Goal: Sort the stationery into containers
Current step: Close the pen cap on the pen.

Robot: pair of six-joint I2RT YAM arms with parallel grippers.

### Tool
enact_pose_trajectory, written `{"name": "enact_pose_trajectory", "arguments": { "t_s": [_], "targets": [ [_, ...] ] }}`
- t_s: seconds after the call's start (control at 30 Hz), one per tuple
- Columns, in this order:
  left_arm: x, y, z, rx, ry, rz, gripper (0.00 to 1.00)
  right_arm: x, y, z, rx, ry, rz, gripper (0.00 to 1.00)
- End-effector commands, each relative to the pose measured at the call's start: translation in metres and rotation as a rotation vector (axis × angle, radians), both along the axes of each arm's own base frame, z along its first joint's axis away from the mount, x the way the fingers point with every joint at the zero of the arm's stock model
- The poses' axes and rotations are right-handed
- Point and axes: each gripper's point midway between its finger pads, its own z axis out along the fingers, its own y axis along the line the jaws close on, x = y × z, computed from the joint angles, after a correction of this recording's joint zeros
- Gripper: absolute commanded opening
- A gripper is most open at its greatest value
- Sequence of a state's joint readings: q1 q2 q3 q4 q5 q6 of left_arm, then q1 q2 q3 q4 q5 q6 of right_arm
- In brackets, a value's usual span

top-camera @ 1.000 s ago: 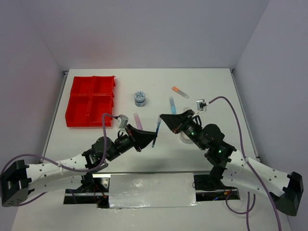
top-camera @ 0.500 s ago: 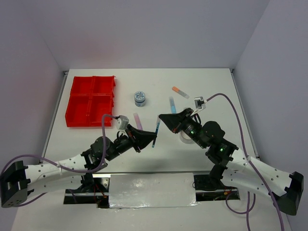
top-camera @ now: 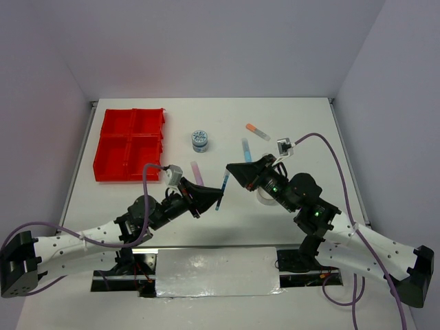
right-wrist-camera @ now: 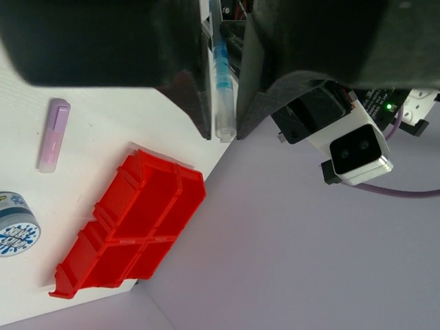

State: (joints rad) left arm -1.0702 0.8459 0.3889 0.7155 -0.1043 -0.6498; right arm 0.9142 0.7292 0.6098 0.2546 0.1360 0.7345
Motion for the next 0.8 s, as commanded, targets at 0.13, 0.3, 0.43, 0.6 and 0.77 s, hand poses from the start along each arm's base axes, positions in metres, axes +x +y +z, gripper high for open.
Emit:
{"name": "enact_pose_trajectory", "arguments": {
  "t_s": [0.13,0.3,0.43,0.6,0.77],
  "targets": [
    [-0.008,0.004,0.055,-0.145,-0.122,-0.02,0.0,-0.007,0.001,0.009,-0.015,-0.024,0.026,0.35],
    [-0.008,0.002,0.055,-0.153,-0.122,-0.029,0.0,-0.008,0.001,0.011,-0.014,-0.029,0.027,0.38],
    [-0.007,0.004,0.057,-0.162,-0.118,-0.017,0.0,-0.009,0.002,0.01,-0.017,-0.031,0.041,0.45],
    [-0.001,0.007,0.056,-0.163,-0.106,0.02,0.0,-0.014,0.005,0.013,-0.016,-0.049,0.073,0.53],
    [0.002,0.008,0.057,-0.158,-0.104,0.036,0.0,-0.019,0.011,0.014,-0.023,-0.063,0.112,0.55]
  ]
}}
